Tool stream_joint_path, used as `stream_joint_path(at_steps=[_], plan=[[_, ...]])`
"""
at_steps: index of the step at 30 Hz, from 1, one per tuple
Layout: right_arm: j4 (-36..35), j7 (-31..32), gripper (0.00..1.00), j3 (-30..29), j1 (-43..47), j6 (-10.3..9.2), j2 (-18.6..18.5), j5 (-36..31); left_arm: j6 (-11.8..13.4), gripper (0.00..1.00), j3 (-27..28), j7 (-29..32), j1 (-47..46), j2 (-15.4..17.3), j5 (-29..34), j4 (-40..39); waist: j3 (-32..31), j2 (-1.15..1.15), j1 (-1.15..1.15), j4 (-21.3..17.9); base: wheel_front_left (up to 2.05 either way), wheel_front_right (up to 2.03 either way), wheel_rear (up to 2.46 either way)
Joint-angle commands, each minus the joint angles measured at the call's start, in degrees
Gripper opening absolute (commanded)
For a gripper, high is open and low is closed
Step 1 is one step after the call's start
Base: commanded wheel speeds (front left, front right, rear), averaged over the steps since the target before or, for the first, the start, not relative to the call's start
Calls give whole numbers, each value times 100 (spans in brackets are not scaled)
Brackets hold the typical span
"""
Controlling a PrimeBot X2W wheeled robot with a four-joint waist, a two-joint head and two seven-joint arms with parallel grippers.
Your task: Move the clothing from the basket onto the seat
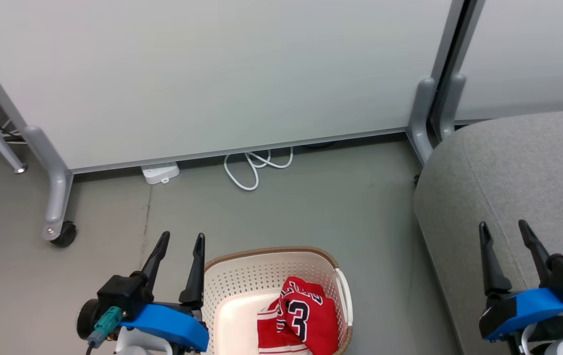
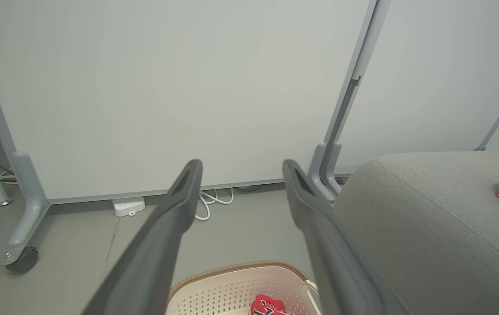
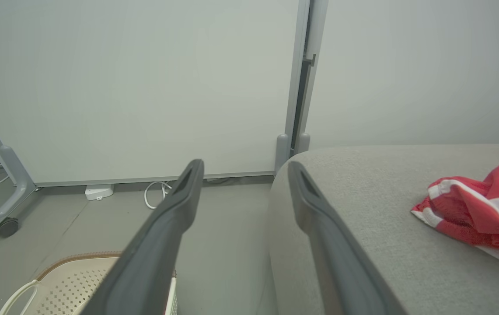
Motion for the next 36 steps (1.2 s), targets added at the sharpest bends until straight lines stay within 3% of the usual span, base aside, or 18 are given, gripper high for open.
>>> stream_joint_path(at_steps=[1,9,25,36], plan=[[-55,11,100,34,122,1,21,-17,-13,100,78,-15,35,5,23,1,-79,0,1,118,0,0,0],[-176,74,100,329,317,1,58,44,-13,100,444,-15,133,-36,89,-28,-120,0,1,299,0,0,0],[-45,-71,100,413,174,1,62,182,-13,100,454,-15,150,-103,137,16,-13,0,1,311,0,0,0],[-49,-144,100,689,-182,1,61,244,-13,100,374,-15,-48,-36,150,62,444,0,1,5,0,0,0]])
